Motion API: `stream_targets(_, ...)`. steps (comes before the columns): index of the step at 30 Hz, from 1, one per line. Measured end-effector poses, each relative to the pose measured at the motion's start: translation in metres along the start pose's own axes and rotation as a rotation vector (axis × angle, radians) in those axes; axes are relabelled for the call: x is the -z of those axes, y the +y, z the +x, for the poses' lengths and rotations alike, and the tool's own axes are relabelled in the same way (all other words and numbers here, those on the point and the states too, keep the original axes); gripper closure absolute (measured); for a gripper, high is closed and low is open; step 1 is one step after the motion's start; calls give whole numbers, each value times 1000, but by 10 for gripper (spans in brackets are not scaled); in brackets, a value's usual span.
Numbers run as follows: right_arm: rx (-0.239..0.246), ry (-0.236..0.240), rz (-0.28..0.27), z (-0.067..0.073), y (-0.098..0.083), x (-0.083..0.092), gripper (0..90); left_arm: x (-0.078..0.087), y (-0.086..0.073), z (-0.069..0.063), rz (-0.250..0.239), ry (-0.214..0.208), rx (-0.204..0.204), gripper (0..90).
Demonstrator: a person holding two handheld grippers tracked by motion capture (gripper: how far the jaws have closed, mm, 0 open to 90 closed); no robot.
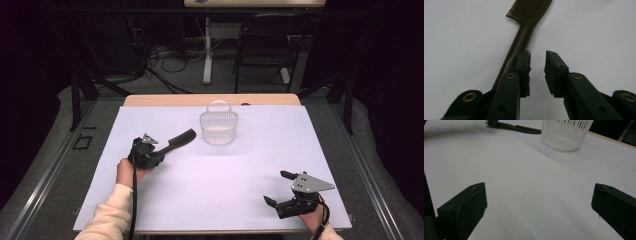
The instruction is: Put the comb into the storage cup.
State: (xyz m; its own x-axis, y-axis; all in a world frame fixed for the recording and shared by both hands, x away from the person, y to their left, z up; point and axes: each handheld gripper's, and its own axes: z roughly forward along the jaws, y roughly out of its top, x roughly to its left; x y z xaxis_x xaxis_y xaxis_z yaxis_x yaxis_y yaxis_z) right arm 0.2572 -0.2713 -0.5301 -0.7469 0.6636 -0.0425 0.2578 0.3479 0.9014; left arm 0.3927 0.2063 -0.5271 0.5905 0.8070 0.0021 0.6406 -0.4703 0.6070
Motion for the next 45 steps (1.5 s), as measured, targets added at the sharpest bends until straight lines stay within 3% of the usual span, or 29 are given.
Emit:
stream_targets(14,-7,2,3,0,-1,-1,0,3,11,9,9,0,-63,324)
stream_targets(19,-12,4,3,-1,-1,-2,0,-2,14,11,44,13,-91,172)
stream_targets(28,-11,4,6,-1,-1,-2,0,-15,18,15,94,21,-118,1)
stream_targets(35,-15,6,6,-2,-1,-3,0,-19,29,18,119,23,-124,0)
stream_targets(38,-16,7,8,-1,-1,-3,0,-20,37,17,146,26,-151,110)
stream_targets(45,-18,10,10,-2,-1,-3,0,-27,50,15,220,45,-169,257)
